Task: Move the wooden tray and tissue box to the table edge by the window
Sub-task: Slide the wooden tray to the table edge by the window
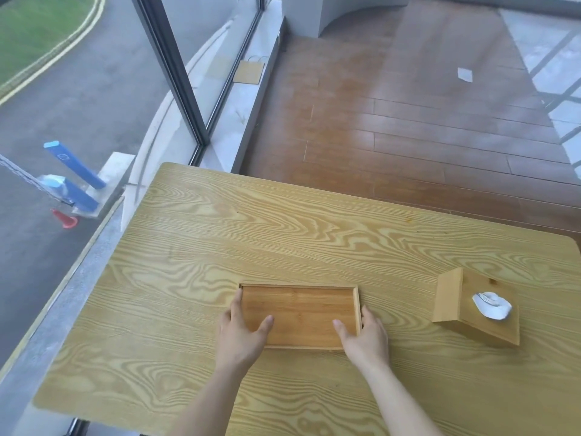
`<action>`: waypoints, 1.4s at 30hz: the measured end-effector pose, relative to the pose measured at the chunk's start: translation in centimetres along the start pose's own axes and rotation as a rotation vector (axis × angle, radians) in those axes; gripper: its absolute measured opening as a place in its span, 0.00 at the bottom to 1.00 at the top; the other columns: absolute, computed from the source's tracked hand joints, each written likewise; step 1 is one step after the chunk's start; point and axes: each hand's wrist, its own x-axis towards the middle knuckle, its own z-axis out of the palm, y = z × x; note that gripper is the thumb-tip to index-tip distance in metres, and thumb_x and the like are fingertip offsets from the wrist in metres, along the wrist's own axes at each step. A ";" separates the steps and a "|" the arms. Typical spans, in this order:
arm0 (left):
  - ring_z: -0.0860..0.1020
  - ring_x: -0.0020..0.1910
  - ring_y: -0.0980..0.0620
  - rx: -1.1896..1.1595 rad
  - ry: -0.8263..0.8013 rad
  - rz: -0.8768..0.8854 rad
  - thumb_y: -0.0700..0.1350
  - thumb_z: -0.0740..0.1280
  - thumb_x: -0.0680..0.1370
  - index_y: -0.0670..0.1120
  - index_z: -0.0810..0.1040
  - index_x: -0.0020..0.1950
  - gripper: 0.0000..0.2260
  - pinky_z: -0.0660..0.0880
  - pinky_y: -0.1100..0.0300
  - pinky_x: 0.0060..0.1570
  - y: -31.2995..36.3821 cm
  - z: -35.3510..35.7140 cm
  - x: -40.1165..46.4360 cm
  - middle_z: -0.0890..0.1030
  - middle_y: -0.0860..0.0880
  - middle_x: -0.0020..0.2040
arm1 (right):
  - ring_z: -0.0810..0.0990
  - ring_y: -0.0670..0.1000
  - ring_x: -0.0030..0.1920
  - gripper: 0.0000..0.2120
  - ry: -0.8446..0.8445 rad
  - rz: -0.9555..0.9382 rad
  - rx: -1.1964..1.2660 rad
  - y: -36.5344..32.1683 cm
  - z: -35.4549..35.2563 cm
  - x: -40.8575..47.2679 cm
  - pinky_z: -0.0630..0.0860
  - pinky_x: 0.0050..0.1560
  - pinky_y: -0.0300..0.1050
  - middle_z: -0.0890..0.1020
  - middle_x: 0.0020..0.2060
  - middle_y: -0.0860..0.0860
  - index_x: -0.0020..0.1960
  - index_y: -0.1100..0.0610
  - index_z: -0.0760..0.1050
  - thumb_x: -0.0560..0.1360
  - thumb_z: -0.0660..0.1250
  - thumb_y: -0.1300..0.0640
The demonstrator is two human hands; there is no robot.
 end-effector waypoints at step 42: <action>0.75 0.64 0.43 -0.357 0.541 -0.396 0.59 0.69 0.75 0.56 0.69 0.70 0.24 0.74 0.50 0.58 -13.5 -17.6 3.9 0.67 0.46 0.67 | 0.68 0.59 0.70 0.37 -0.150 -0.839 -0.649 -33.5 24.0 -3.9 0.67 0.70 0.54 0.73 0.68 0.55 0.77 0.52 0.65 0.73 0.71 0.41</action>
